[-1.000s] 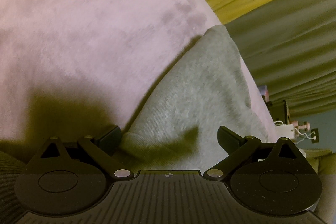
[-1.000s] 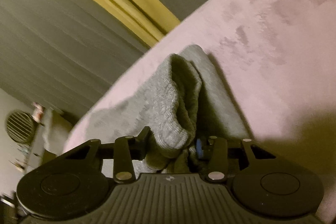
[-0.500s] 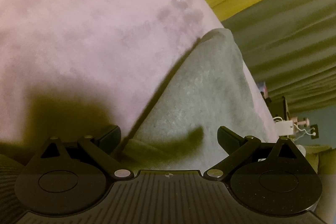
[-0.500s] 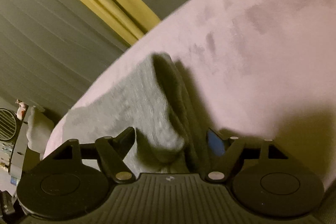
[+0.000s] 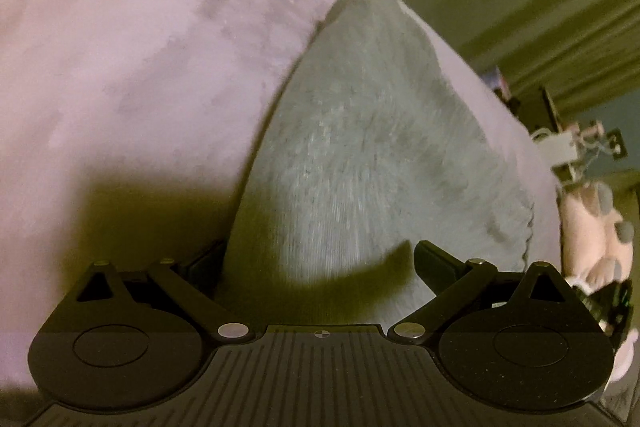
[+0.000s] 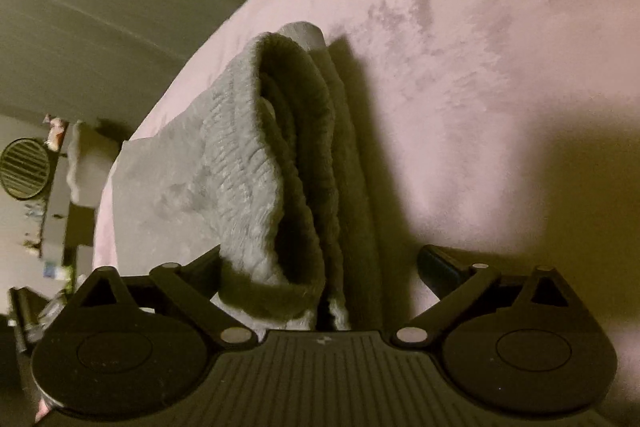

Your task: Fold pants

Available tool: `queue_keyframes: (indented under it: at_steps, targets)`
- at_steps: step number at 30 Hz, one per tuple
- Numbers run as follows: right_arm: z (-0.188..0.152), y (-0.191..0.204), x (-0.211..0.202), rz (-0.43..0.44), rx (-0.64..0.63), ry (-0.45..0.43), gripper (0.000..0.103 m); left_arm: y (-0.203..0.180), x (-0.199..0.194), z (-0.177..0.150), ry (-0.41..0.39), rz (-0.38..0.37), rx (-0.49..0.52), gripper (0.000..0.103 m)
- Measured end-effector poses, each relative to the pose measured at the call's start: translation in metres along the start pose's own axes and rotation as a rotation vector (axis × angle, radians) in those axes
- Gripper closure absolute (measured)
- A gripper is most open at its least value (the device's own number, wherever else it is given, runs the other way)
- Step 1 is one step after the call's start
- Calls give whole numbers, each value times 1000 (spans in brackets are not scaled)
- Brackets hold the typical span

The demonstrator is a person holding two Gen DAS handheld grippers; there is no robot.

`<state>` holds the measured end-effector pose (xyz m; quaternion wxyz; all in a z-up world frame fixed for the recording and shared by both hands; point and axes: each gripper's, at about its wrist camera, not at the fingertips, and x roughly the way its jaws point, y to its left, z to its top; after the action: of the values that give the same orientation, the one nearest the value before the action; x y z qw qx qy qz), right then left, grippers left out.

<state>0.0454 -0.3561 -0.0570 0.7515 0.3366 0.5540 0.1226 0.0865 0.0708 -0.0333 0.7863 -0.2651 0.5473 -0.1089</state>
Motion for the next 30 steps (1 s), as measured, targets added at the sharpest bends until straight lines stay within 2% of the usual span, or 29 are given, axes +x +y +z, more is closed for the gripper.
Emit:
queue_keyframes:
  at_steps: [3, 6, 8, 14, 16, 20, 23, 25, 30]
  targets:
    - [10, -10, 4, 76, 14, 16, 4, 0, 10, 6, 33, -16, 20, 2]
    - [13, -30, 12, 195, 73, -51, 4, 1, 14, 13, 58, -57, 39, 2]
    - [16, -39, 14, 253, 134, -59, 4, 5, 19, 18, 88, -86, 44, 1]
    - [37, -48, 28, 324, 146, 47, 4, 10, 38, 48, 211, -178, 63, 0]
    - [46, -47, 31, 337, 113, 65, 4, 5, 44, 56, 250, -200, 107, 0]
    - [45, -32, 38, 318, 28, 81, 4, -6, 53, 64, 225, -221, 180, 0]
    - [44, -17, 51, 362, -14, 86, 4, -8, 57, 65, 226, -239, 235, 0]
    - [45, -5, 62, 348, -59, 90, 4, -9, 60, 65, 241, -242, 279, 0]
    - [39, 2, 61, 341, -94, 55, 4, -9, 64, 71, 304, -235, 305, 0]
